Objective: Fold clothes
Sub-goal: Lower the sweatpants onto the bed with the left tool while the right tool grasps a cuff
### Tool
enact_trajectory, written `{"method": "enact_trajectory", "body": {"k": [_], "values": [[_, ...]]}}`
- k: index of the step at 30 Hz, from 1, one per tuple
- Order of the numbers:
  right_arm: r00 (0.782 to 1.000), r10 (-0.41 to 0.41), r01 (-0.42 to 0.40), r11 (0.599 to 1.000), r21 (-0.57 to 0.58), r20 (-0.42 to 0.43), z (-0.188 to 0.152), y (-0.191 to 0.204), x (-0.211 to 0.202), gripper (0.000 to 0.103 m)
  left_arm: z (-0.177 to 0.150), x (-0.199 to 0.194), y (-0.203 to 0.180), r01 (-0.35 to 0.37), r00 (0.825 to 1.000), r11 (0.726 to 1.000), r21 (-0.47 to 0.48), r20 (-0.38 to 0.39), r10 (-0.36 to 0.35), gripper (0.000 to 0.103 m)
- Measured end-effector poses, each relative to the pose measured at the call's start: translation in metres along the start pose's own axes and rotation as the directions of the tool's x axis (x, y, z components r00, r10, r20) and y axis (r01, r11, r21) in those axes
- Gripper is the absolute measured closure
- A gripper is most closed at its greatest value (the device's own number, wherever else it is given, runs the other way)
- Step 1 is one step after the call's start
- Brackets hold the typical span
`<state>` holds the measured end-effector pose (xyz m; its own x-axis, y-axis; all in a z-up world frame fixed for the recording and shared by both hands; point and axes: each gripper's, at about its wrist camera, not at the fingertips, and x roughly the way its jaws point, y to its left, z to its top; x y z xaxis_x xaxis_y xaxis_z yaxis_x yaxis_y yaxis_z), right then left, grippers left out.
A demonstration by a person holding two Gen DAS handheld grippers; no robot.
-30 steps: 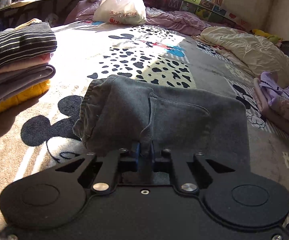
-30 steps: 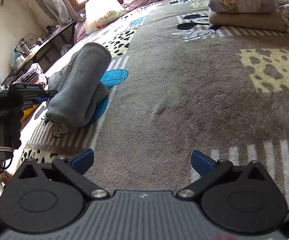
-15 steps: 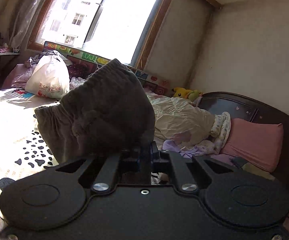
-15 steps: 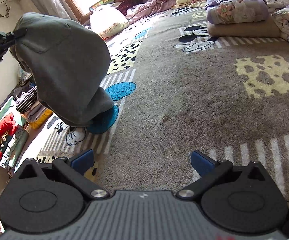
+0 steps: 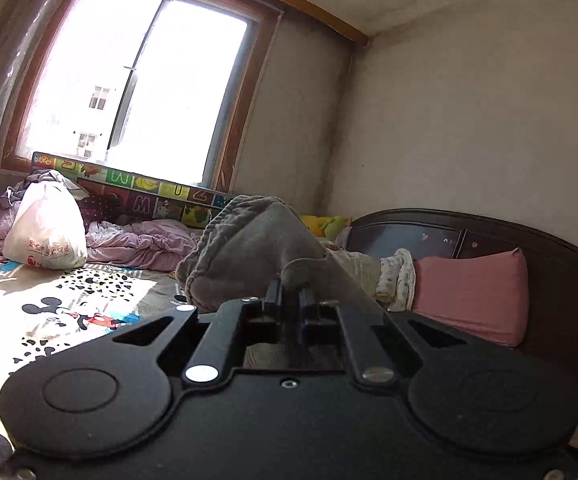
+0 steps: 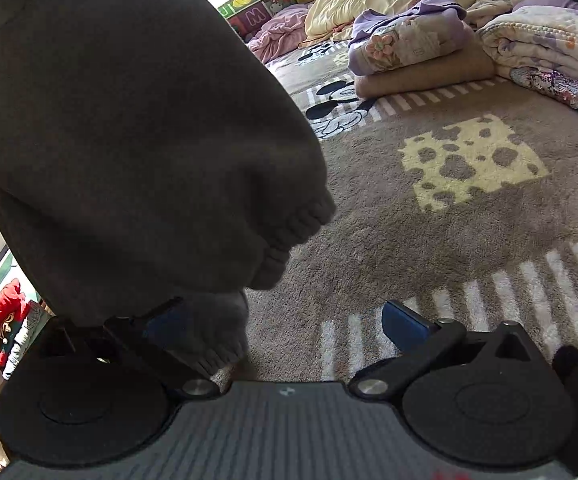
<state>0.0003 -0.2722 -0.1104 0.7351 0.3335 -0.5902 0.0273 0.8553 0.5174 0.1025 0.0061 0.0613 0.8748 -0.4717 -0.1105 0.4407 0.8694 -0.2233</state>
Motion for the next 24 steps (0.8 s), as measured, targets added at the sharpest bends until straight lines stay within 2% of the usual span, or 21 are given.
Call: {"method": "enact_trajectory", "body": {"k": [2, 4, 7, 9, 11, 12, 16, 20, 24], "values": [[1.0, -0.005, 0.005, 1.0, 0.008, 0.0, -0.001, -0.006, -0.002, 0.001, -0.034, 0.003, 0.02, -0.074, 0.993, 0.997, -0.009, -0.088, 0.073, 0.098], [1.0, -0.016, 0.016, 1.0, 0.025, -0.011, -0.003, -0.014, -0.002, 0.001, -0.069, 0.006, 0.042, -0.155, 0.973, 0.988, -0.025, -0.177, 0.149, 0.098], [0.999, -0.02, 0.022, 0.998, 0.057, -0.026, -0.007, -0.026, 0.0, 0.001, -0.117, 0.002, 0.075, -0.288, 0.917, 0.956, -0.051, -0.301, 0.26, 0.098], [0.999, -0.02, 0.021, 0.998, 0.057, -0.027, -0.008, -0.028, 0.001, 0.001, -0.141, -0.007, 0.092, -0.354, 0.88, 0.931, -0.089, -0.367, 0.3, 0.098], [1.0, -0.013, 0.014, 0.999, 0.047, -0.022, -0.008, -0.027, 0.001, 0.001, -0.156, -0.019, 0.1, -0.411, 0.851, 0.907, -0.097, -0.397, 0.343, 0.097], [1.0, -0.012, 0.013, 0.999, 0.039, -0.02, -0.007, -0.026, 0.002, 0.001, -0.159, -0.025, 0.103, -0.425, 0.844, 0.898, -0.118, -0.409, 0.346, 0.095], [0.999, -0.024, 0.025, 0.999, 0.024, -0.031, -0.008, -0.027, 0.008, 0.007, -0.163, -0.044, 0.109, -0.476, 0.823, 0.866, -0.152, -0.425, 0.377, 0.071], [0.997, -0.061, 0.063, 0.998, 0.031, -0.049, -0.01, -0.034, 0.014, 0.016, -0.164, -0.054, 0.106, -0.487, 0.812, 0.862, -0.137, -0.433, 0.39, 0.059], [0.991, -0.097, 0.103, 0.992, 0.066, -0.091, -0.014, -0.042, 0.016, 0.016, -0.171, -0.061, 0.107, -0.464, 0.822, 0.859, -0.215, -0.467, 0.327, 0.049]]}}
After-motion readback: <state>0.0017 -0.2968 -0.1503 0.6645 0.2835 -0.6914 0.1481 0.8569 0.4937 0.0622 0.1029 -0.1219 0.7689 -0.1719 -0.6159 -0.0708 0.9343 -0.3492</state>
